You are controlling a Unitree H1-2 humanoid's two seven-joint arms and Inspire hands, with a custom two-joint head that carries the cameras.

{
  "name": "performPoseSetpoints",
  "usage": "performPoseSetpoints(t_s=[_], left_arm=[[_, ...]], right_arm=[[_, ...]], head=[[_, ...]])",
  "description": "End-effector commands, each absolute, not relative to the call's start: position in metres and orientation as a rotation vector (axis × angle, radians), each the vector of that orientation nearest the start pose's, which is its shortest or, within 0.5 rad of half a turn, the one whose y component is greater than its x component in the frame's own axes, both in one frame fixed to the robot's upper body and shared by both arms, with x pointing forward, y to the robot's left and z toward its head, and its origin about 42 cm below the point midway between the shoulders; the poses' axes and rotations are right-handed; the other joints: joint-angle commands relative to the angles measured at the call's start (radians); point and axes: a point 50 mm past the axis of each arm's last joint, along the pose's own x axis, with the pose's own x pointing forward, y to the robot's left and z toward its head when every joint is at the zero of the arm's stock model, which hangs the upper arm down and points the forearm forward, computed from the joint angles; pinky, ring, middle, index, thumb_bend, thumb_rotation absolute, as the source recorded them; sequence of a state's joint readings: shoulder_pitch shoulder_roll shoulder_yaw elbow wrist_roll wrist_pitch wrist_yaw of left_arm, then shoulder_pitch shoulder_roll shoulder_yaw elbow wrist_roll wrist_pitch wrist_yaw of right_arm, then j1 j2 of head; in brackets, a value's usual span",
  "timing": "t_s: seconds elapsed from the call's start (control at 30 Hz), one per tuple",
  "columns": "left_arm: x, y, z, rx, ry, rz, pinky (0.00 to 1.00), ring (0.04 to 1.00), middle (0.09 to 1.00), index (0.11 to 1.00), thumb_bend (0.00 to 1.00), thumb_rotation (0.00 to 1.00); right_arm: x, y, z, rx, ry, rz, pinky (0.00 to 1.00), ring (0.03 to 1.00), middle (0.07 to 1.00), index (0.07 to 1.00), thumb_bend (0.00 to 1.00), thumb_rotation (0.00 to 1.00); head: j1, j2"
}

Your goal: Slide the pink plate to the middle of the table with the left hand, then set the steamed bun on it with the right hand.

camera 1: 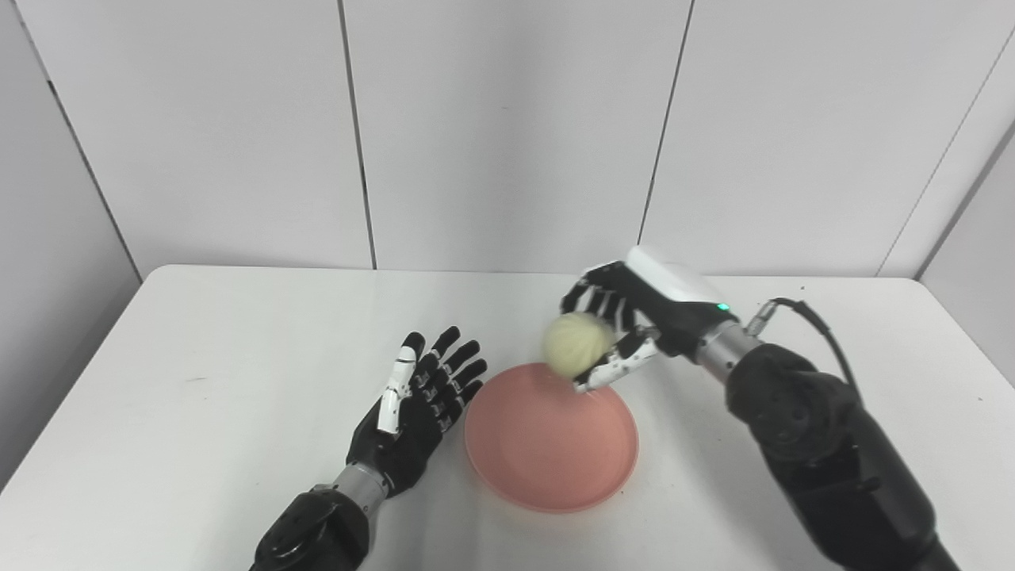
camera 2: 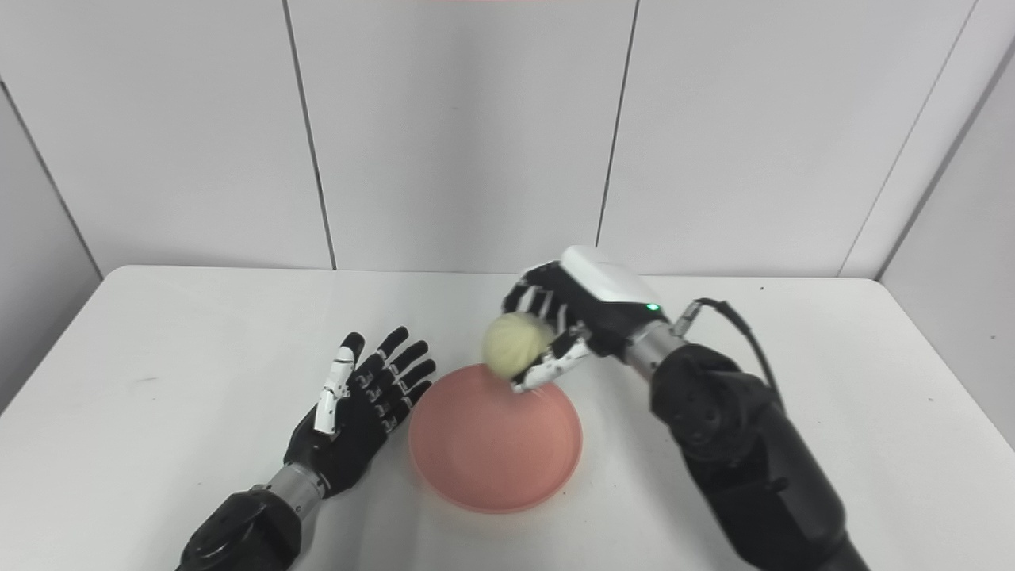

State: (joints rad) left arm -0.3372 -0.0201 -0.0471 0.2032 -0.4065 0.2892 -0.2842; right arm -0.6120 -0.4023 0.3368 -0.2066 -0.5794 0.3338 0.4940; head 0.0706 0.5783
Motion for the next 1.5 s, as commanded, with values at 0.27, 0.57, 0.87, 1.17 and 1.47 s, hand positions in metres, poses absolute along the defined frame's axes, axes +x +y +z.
performPoseSetpoints(t_s=[0.27, 0.57, 0.87, 1.17, 1.47], left_arm=[[0.368, 0.145, 0.107, -0.386, 0.314, -0.442, 0.96, 0.934, 0.946, 0.972, 0.56, 0.98], [0.368, 0.146, 0.108, -0.385, 0.315, -0.448, 0.97, 0.942, 0.954, 0.978, 0.56, 1.0], [0.369, 0.148, 0.109, -0.379, 0.313, -0.451, 0.96, 0.939, 0.952, 0.977, 0.56, 0.99], [0.369, 0.147, 0.11, -0.372, 0.313, -0.455, 0.97, 0.94, 0.952, 0.976, 0.57, 0.99], [0.368, 0.147, 0.11, -0.364, 0.314, -0.454, 0.98, 0.937, 0.947, 0.973, 0.57, 0.99]], right_arm=[[0.406, -0.168, 0.306, -1.128, -0.323, 0.491, 0.36, 0.431, 0.439, 0.528, 0.52, 0.0], [0.406, -0.169, 0.289, -1.143, -0.284, 0.521, 0.34, 0.42, 0.435, 0.534, 0.52, 0.0], [0.41, -0.162, 0.267, -1.176, -0.244, 0.547, 0.34, 0.413, 0.427, 0.54, 0.52, 0.0], [0.411, -0.152, 0.251, -1.235, -0.232, 0.567, 0.33, 0.4, 0.414, 0.528, 0.52, 0.0], [0.403, -0.151, 0.259, -1.307, -0.222, 0.56, 0.44, 0.523, 0.58, 0.636, 0.66, 0.1]], head=[[-0.007, 0.011], [-0.007, 0.022], [-0.007, 0.031], [-0.004, 0.031], [-0.002, 0.032]])
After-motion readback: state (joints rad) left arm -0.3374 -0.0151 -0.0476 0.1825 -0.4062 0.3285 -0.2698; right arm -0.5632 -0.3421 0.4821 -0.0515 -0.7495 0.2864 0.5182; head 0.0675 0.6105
